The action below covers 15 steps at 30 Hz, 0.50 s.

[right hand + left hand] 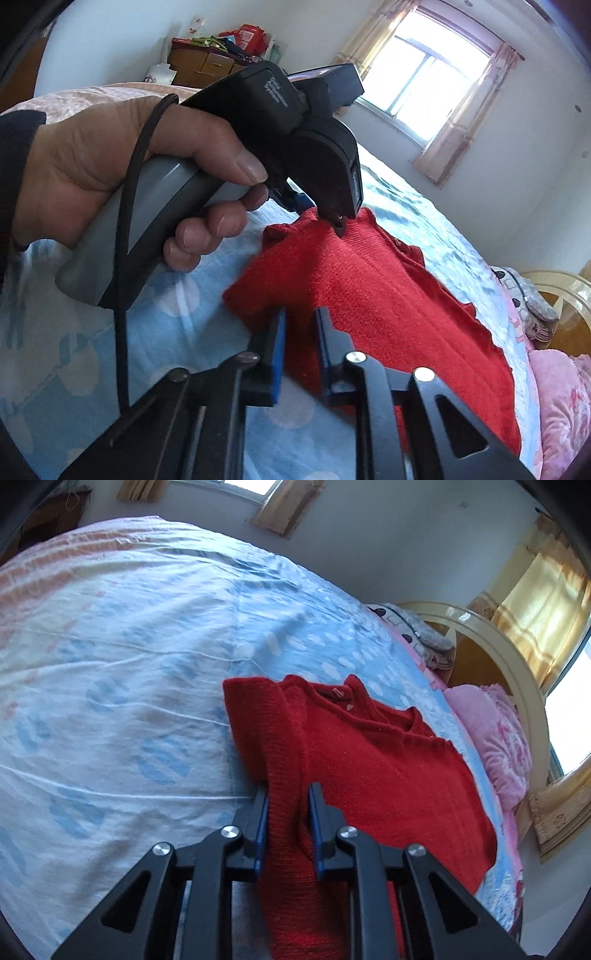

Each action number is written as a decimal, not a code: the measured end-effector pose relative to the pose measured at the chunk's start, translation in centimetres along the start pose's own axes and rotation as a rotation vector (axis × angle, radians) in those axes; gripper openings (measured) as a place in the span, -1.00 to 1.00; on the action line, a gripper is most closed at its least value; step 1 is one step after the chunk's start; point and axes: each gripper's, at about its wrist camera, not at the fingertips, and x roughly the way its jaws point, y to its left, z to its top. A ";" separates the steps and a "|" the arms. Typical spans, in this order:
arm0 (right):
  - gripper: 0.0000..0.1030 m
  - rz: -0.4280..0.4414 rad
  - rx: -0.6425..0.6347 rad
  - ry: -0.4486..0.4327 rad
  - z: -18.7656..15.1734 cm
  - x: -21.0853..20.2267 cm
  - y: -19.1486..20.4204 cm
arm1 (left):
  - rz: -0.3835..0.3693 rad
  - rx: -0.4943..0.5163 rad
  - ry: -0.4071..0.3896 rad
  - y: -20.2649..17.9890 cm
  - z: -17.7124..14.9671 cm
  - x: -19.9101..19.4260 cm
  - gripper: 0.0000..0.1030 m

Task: Fold small clothes
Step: 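Grasp the sweater side edge with the left tool and right tool together, then lift the side edge with both tools and fold it over the sweater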

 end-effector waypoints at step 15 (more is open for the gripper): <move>-0.94 0.032 0.106 -0.038 -0.6 -2.6 -4.2 | -0.079 -0.140 0.030 -0.5 1.0 -0.9 -0.70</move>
